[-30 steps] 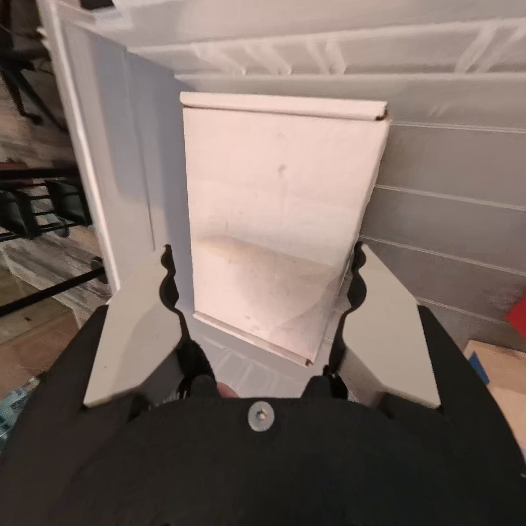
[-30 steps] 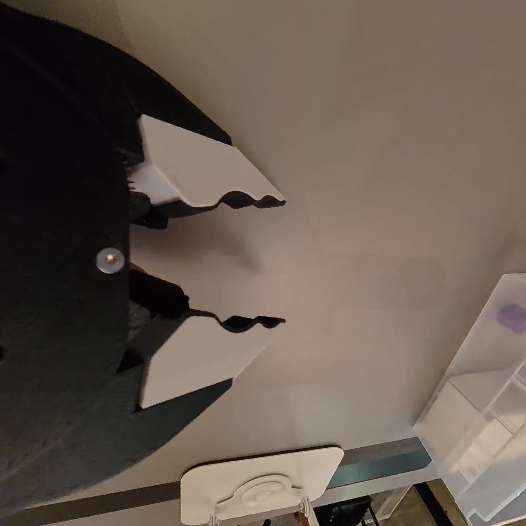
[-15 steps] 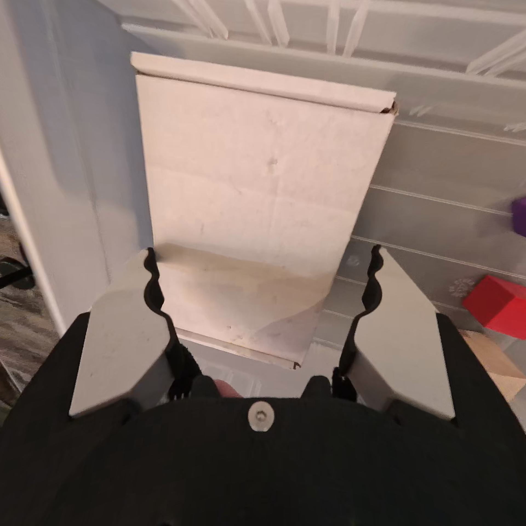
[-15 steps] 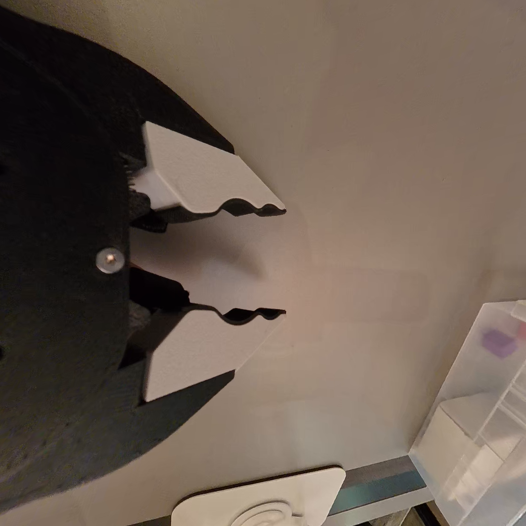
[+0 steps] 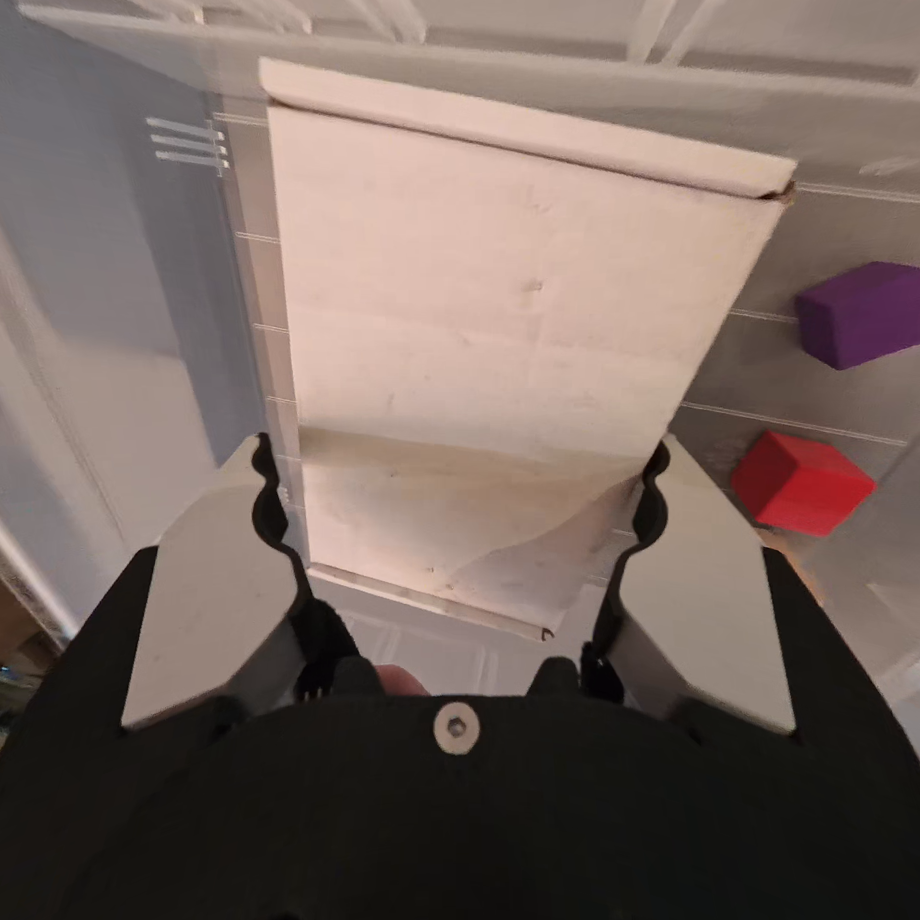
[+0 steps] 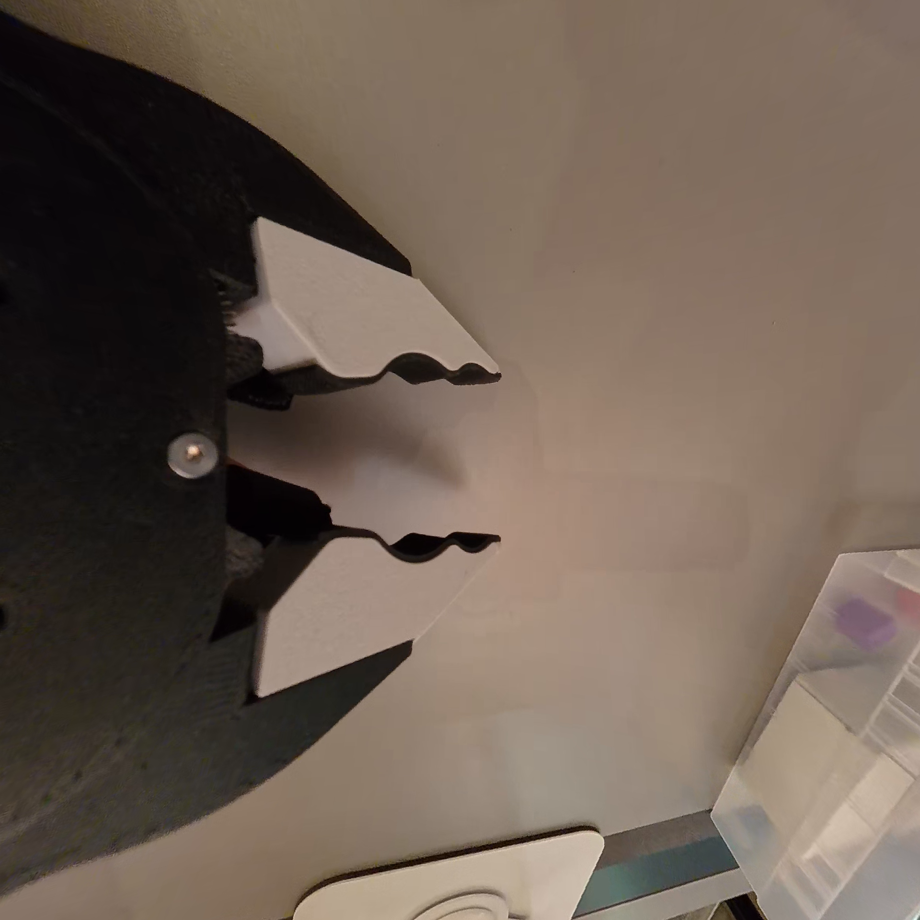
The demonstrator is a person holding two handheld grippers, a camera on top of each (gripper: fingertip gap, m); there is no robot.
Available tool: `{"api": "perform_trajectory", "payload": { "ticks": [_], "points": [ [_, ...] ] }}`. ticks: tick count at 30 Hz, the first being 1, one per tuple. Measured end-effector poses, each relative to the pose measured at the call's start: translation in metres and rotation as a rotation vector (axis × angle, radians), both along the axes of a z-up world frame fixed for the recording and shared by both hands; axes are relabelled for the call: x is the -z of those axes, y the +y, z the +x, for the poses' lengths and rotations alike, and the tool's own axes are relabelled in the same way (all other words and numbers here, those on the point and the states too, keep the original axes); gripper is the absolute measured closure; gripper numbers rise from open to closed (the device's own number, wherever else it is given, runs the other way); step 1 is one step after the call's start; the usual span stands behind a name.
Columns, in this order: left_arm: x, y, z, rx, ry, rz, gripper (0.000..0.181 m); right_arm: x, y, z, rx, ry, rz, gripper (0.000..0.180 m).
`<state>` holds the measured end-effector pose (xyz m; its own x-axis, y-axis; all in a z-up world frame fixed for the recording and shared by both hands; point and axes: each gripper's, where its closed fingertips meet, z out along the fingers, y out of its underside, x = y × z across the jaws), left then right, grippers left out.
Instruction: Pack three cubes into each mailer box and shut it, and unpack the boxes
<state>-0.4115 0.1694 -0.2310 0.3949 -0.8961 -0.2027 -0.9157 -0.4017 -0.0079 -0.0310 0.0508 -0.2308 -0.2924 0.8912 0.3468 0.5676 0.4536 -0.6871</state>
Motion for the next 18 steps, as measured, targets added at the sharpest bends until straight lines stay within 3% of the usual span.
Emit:
{"api": "perform_trajectory", "payload": {
  "ticks": [2, 10, 18],
  "points": [
    [0.011, 0.000, -0.004, 0.005, 0.035, -0.017, 0.031, 0.000, -0.001, 0.000, -0.002, 0.001, -0.008, 0.123],
    [0.012, -0.002, -0.013, -0.050, 0.022, -0.052, 0.038, 0.000, 0.000, 0.000, -0.001, -0.003, 0.009, 0.122],
    [-0.060, -0.003, -0.006, -0.106, -0.048, 0.072, 0.038, -0.003, 0.012, 0.002, 0.041, 0.004, 0.049, 0.117]
  ]
}}
